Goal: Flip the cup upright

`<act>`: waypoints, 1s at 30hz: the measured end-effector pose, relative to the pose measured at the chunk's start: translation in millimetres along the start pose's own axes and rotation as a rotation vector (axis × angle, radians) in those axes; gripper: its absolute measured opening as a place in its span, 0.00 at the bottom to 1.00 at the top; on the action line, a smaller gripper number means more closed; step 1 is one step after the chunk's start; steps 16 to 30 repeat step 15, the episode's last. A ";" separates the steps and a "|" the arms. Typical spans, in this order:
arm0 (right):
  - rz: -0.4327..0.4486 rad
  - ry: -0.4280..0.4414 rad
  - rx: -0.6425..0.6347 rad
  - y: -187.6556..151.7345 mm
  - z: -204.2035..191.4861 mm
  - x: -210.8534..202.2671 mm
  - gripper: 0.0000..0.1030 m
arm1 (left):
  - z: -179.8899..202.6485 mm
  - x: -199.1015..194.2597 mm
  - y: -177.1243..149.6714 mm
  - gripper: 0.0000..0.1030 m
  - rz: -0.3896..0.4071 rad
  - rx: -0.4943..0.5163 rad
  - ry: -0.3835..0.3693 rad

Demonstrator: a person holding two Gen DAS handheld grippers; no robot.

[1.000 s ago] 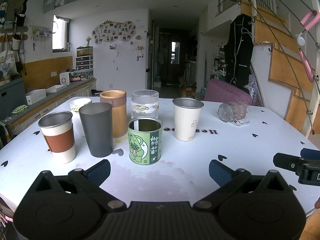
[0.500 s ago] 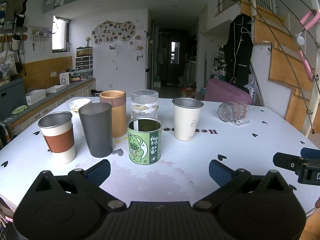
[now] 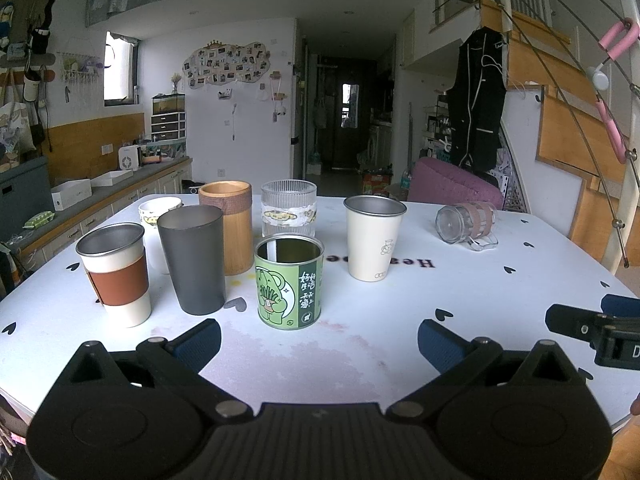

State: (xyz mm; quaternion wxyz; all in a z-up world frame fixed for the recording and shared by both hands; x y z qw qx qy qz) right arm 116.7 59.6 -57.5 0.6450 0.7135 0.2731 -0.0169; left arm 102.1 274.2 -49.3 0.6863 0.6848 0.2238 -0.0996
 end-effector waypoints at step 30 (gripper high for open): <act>0.000 -0.003 -0.002 0.3 0.7 -1.7 1.00 | 0.0 -0.1 -0.6 1.00 -0.003 0.000 0.001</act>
Point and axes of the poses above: each gripper's, at about its wrist camera, not at the fingertips, and x roughly the way its jaws point, z to its right, y to its top, the point moved 10 cm from there along x, roughly the way its jaws point, and after that the axes turned 8 degrees about y, right-handed, at the moved point
